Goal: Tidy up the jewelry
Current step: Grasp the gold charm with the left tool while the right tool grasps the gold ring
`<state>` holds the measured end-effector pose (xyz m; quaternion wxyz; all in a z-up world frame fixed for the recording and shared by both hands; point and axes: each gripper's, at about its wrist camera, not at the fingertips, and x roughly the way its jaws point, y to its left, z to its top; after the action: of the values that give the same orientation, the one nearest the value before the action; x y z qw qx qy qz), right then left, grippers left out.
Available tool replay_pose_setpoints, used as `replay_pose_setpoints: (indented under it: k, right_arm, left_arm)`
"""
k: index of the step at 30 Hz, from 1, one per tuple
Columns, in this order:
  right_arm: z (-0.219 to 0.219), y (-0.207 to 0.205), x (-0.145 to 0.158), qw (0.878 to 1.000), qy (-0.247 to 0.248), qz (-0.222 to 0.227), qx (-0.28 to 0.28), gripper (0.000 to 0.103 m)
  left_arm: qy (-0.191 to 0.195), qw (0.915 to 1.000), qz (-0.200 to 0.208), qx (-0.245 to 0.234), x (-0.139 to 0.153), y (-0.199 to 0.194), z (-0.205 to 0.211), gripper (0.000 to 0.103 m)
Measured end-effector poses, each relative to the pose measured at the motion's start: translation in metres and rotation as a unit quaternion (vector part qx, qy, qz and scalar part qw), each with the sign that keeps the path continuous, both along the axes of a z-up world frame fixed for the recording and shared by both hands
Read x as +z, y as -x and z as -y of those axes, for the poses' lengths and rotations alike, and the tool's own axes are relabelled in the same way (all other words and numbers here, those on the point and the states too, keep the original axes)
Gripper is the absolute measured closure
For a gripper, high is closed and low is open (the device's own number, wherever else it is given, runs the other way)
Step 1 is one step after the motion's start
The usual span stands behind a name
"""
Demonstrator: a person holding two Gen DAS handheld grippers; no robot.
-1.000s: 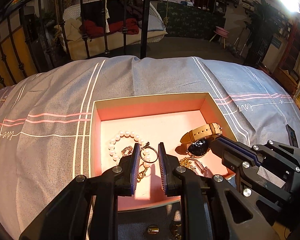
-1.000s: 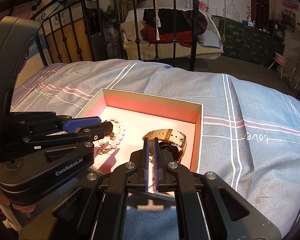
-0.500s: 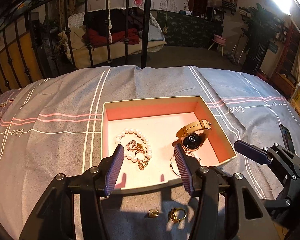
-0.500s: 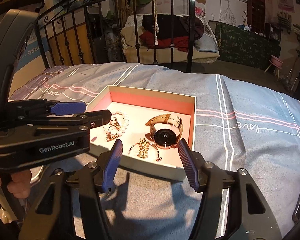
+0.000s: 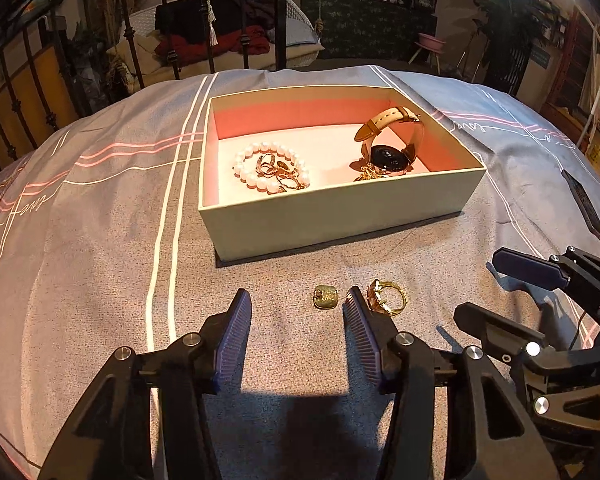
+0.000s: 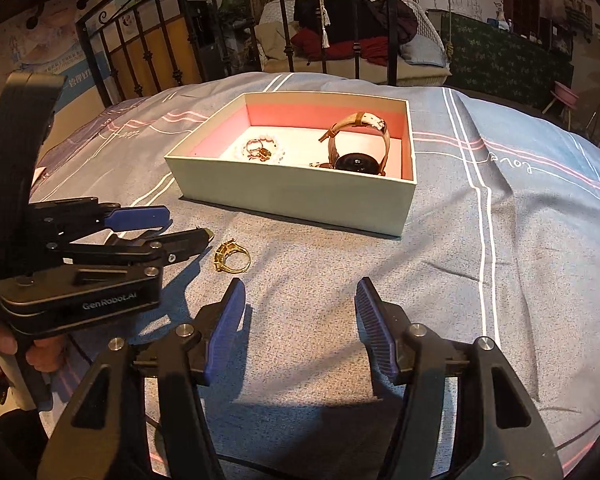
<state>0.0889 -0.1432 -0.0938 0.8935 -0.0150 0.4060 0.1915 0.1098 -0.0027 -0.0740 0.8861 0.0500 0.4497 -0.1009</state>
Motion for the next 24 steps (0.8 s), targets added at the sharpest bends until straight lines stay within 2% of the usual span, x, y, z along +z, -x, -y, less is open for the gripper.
replay_pose_setpoints:
  k: [2, 7, 17, 22, 24]
  right_arm:
    - [-0.003, -0.001, -0.002, 1.000, 0.004, -0.003, 0.003, 0.045]
    - [-0.013, -0.001, -0.006, 1.000, 0.016, -0.012, 0.018, 0.045]
    - [-0.045, -0.023, -0.010, 0.996, 0.035, -0.032, 0.071, 0.044]
    - [-0.052, -0.033, -0.013, 0.995, 0.037, -0.040, 0.086, 0.045]
    - [-0.052, -0.033, -0.012, 0.995, 0.036, -0.038, 0.087, 0.049]
  left_arm:
    - [-0.003, 1.0000, 0.000, -0.005, -0.004, -0.002, 0.003, 0.062]
    - [0.006, 0.9999, 0.000, -0.014, -0.006, -0.004, 0.004, 0.089]
    - [0.060, 0.9981, 0.000, 0.010, -0.005, 0.004, -0.017, 0.090]
    - [0.072, 0.9972, -0.002, 0.020, -0.004, 0.004, -0.022, 0.090]
    - [0.071, 0.9973, -0.002, 0.020, -0.004, 0.004, -0.022, 0.090]
